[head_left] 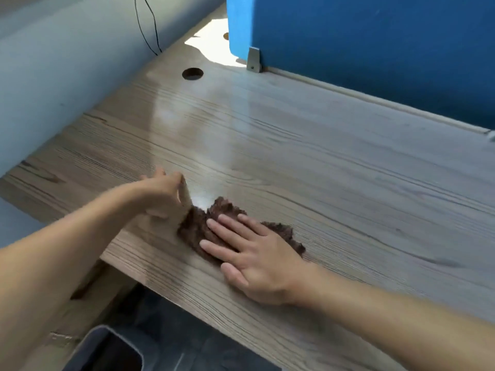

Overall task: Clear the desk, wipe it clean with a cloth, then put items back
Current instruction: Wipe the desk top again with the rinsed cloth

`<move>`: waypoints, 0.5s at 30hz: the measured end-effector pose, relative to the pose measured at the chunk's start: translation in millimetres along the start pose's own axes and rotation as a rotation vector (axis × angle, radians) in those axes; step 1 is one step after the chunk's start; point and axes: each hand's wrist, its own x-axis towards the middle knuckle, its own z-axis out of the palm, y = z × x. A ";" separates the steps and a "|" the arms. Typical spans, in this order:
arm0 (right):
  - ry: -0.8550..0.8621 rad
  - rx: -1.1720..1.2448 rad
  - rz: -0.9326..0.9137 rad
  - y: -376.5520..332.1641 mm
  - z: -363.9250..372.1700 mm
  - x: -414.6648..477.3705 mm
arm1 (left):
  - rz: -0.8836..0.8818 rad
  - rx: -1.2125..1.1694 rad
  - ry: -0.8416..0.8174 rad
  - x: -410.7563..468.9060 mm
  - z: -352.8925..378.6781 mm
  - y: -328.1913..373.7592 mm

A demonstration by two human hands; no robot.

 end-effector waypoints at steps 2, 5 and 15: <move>0.012 0.005 0.017 35.7 -9.8 -24.3 | 0.108 0.029 -0.036 -17.9 4.8 15.2; 0.125 -0.016 0.388 136.3 -25.4 -55.3 | 0.208 0.043 -0.124 -50.9 40.8 64.5; 0.155 -0.039 0.725 149.0 -19.1 -93.7 | 0.062 0.175 -0.081 -50.0 56.2 113.3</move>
